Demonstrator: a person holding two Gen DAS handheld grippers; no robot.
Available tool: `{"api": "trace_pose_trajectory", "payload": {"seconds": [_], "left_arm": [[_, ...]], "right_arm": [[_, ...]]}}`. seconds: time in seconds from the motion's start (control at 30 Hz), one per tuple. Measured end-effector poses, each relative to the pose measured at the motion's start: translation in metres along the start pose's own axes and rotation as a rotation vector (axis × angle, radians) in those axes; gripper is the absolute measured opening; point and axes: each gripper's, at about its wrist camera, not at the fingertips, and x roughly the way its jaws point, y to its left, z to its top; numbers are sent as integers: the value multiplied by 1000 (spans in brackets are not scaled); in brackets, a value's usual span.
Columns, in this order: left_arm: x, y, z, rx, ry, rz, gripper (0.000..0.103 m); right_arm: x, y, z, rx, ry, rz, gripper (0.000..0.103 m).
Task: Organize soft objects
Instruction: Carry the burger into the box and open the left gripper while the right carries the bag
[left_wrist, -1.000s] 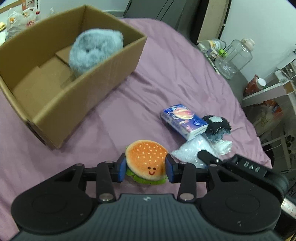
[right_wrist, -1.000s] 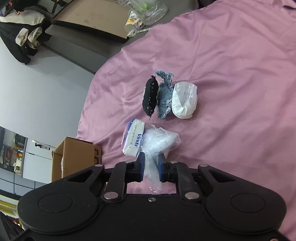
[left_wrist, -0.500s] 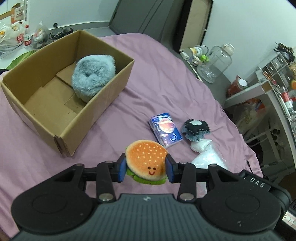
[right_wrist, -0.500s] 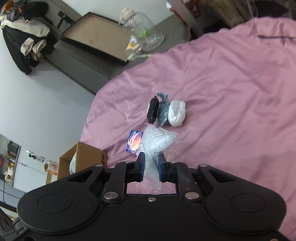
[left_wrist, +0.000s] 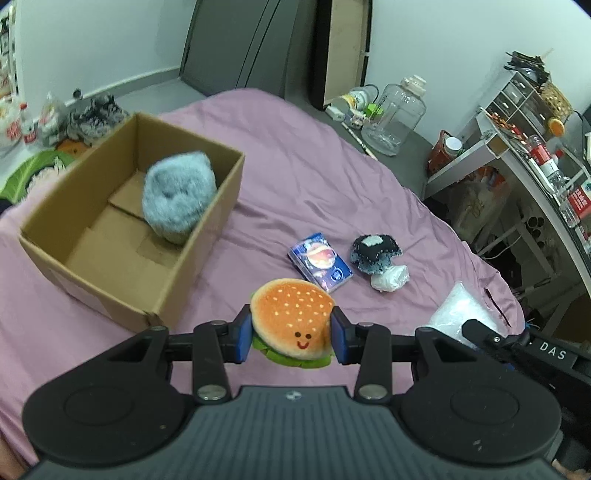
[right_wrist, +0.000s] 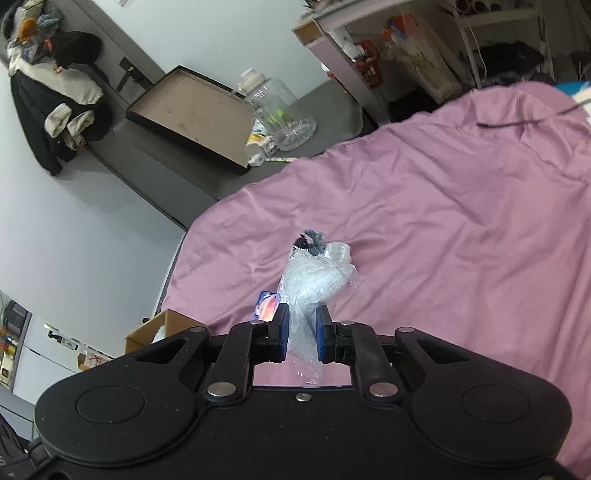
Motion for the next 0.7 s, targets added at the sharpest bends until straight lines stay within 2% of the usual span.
{"api": "trace_pose_trajectory", "payload": {"seconds": [0.43,0.7], "left_arm": [[-39,28,32,80,-74,36,41],[-46,52,46,117,-89,71,41]], "right_arm": [[-14,30,-12,-113,-14,12,15],[-14,51,-20,-152,-29,81,15]]}}
